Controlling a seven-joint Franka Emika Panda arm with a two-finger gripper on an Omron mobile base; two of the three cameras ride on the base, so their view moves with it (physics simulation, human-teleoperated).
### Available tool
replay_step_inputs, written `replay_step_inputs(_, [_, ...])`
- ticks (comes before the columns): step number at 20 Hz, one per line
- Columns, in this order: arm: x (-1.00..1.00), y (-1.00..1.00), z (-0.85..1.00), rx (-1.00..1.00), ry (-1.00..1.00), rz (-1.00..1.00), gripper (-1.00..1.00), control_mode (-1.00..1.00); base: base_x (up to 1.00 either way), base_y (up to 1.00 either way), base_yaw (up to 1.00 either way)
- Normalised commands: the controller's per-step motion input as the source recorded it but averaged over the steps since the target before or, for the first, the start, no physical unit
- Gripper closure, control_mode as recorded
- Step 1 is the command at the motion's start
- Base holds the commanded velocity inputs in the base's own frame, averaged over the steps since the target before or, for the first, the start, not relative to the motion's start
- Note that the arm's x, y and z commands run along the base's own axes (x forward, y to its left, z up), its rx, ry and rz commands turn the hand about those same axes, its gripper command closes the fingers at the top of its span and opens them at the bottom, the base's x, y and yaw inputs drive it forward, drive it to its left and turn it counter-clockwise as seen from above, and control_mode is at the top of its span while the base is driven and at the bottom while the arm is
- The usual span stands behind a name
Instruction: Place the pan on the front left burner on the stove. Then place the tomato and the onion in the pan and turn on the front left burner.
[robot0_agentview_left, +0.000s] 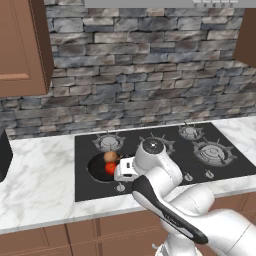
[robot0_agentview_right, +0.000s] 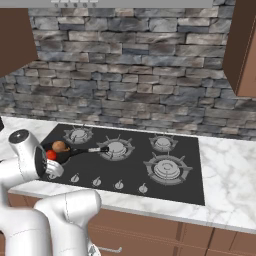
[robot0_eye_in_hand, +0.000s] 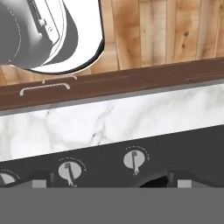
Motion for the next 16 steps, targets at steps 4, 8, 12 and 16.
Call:
replay_step_inputs(4, [0.04,0.06,-0.11,0.0,0.0,0.0,-1.0,-1.0,0.0,0.0,0.0])
replay_step_inputs(8, [0.01,0.11,-0.16,0.0,0.0,0.0,-1.0,-1.0,0.0,0.0,0.0])
replay_step_inputs(12, [0.02,0.07,-0.18,0.0,0.01,0.0,-1.0,-1.0,0.0,0.0,0.0])
replay_step_inputs(16, [0.02,0.0,-0.18,0.0,0.02,0.0,-1.0,-1.0,0.0,0.0,0.0])
